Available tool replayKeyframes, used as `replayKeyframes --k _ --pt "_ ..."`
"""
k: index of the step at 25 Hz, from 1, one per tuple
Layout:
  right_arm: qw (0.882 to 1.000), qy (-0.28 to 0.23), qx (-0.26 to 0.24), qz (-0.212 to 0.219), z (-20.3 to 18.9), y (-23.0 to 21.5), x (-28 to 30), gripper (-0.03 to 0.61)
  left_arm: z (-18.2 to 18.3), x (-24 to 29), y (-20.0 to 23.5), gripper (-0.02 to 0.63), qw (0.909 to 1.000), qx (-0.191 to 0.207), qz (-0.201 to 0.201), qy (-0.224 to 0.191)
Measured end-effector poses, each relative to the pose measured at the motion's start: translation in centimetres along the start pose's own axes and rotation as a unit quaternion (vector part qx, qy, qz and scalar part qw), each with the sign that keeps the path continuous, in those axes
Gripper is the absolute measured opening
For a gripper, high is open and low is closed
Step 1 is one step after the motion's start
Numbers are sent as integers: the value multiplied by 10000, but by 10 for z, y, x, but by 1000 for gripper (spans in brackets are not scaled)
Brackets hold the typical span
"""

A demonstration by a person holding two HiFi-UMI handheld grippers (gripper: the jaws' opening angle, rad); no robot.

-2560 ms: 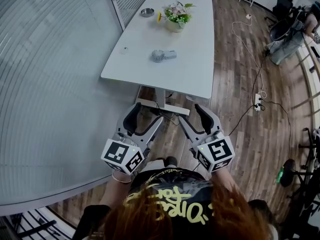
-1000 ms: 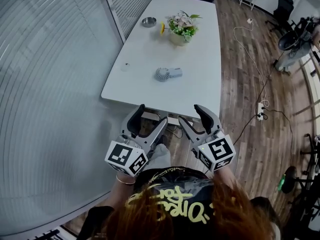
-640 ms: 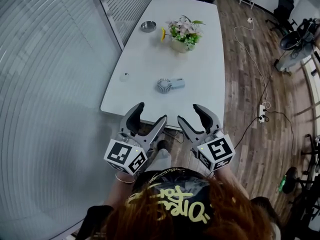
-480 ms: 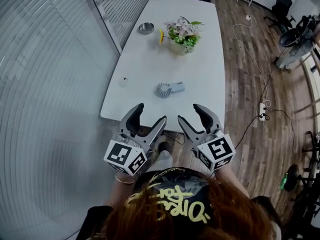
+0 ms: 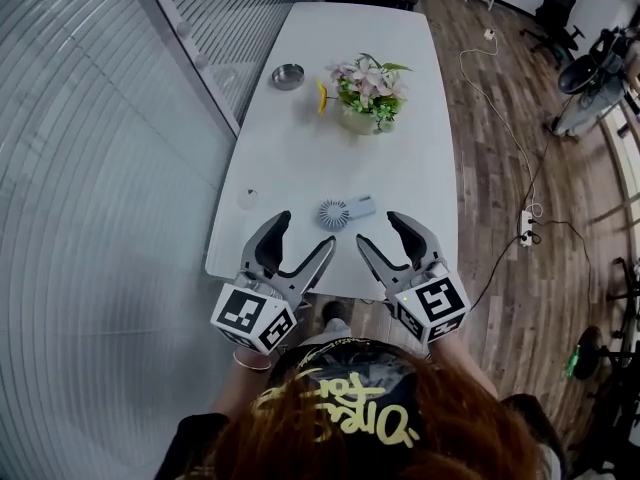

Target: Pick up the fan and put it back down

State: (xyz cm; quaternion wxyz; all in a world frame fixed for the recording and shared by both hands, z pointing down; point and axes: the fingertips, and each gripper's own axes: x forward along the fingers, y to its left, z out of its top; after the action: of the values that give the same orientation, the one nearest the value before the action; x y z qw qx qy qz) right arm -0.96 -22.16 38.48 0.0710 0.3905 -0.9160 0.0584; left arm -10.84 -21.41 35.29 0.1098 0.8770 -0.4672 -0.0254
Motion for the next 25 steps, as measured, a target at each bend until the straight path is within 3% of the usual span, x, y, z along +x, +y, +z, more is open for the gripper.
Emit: replayKeyframes --k 15,21,25 --pt "9991 -45 109 -400 7 -38 45 236 7 50 42 344 9991 42 -393 175" --pt "9998 36 87 -201 0 -47 49 236 4 58 49 344 9995 -29 -280 125" --pt "9998 33 -22 175 3 -47 52 236 8 55 51 344 10000 -35 -18 42"
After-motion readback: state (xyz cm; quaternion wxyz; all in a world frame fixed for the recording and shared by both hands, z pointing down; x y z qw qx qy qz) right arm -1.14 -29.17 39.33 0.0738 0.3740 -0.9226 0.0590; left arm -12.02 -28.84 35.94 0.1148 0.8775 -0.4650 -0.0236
